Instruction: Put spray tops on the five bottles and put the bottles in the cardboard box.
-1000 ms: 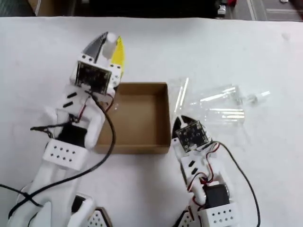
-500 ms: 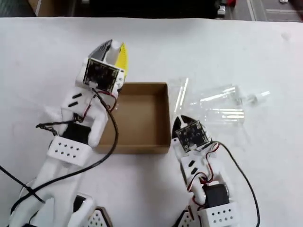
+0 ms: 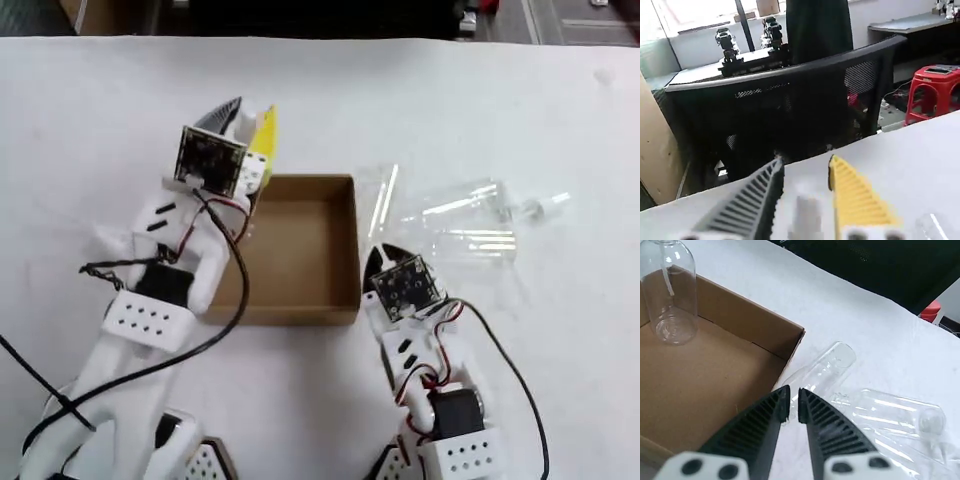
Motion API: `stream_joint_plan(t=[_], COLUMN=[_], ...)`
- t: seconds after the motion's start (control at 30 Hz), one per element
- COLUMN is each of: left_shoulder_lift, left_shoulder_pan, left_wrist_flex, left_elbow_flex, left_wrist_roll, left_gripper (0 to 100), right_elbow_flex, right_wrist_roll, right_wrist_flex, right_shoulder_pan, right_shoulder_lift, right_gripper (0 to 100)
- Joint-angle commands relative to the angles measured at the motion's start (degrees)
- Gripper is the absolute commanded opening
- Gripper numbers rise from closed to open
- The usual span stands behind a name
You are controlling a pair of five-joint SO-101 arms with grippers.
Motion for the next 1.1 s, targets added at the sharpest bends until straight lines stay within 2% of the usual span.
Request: stream_joint_plan(t=[0.0, 0.47, 0.6, 0.77, 0.93, 1.07], left_shoulder_lift=[-0.4, -0.5, -4.5, -16.9, -35.1, -49.5], left_shoulder_pan=[-1.5, -2.3, -3.5, -3.5, -3.6, -7.9], left_wrist_flex=[-0.3, 0.2, 0.9, 9.8, 21.2, 30.2], left_elbow_flex=[-0.4, 0.8, 1.0, 0.5, 0.4, 0.4], left_wrist_roll=[1.8, 2.1, 2.2, 2.2, 1.8, 1.8], left_gripper=[15, 15, 14, 11, 11, 11], right_elbow_flex=[0.5, 0.5, 0.5, 0.5, 0.5, 0.5], right_wrist_roll=[0.9, 0.9, 0.9, 0.9, 0.9, 0.9], right_wrist_flex=[-1.4, -1.4, -1.5, -1.5, -1.5, -1.4], right_shoulder_pan=[0.3, 0.3, 0.5, 0.4, 0.4, 0.3], right_shoulder_lift=[0.0, 0.0, 0.0, 0.0, 0.0, 0.0], right_gripper=[1.8, 1.8, 1.8, 1.8, 1.8, 1.8])
